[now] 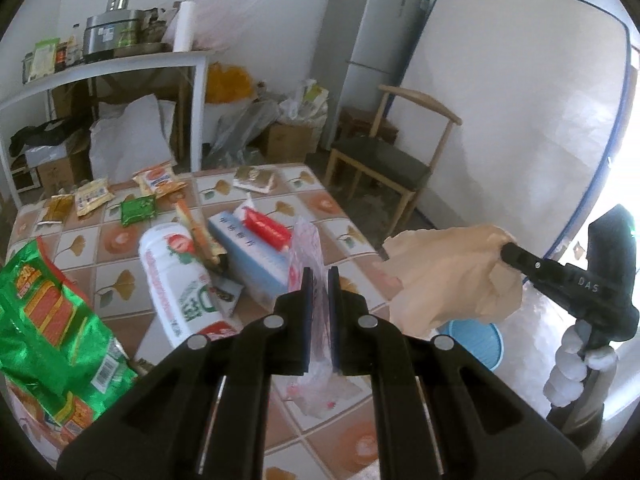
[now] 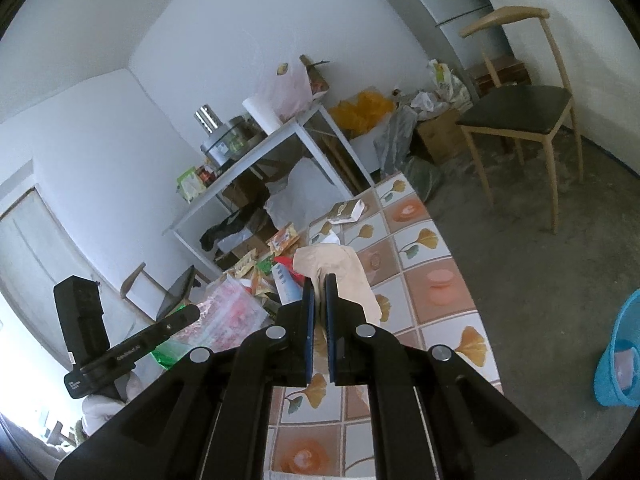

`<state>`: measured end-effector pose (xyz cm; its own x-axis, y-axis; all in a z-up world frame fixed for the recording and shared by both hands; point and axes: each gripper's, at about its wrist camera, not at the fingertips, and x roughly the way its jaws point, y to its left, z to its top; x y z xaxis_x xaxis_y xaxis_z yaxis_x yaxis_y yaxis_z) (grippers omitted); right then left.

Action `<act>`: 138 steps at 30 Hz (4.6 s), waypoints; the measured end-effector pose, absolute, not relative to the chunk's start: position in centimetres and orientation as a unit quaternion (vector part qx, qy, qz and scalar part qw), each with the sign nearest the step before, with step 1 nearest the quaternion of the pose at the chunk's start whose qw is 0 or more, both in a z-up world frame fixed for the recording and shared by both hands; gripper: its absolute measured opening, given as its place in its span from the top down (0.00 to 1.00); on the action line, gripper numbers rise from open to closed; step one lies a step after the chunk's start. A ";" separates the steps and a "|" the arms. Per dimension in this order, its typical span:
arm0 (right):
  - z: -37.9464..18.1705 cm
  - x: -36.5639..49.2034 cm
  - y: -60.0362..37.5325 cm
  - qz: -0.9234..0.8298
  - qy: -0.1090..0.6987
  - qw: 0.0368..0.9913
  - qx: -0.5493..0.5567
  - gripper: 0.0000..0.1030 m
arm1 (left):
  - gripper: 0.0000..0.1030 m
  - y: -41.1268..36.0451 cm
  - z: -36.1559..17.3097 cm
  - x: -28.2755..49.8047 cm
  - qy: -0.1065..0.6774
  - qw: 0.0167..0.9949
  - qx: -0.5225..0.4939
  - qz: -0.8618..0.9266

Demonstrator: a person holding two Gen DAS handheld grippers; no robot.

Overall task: Collect trash
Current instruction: 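Carry both items to the blue wastebasket and open both tools to drop them, then return both tools to the table toward the tissue box, then grasp the red wrapper with the right tool while the left tool grasps the tissue box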

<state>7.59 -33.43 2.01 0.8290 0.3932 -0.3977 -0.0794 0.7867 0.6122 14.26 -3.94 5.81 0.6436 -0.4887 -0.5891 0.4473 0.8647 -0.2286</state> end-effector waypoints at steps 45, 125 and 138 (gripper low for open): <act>-17.7 -6.1 -68.8 -0.320 0.322 0.788 0.415 0.59 | 0.47 -52.3 -12.5 13.2 0.532 0.676 -0.029 -0.509; -0.9 26.0 -19.1 0.205 0.369 0.897 0.130 0.46 | 0.31 1.4 2.3 27.6 0.386 0.898 -0.098 -0.190; -3.9 30.7 -18.1 0.241 0.418 0.865 0.138 0.70 | 0.71 2.1 -2.3 34.9 0.527 0.821 -0.137 -0.171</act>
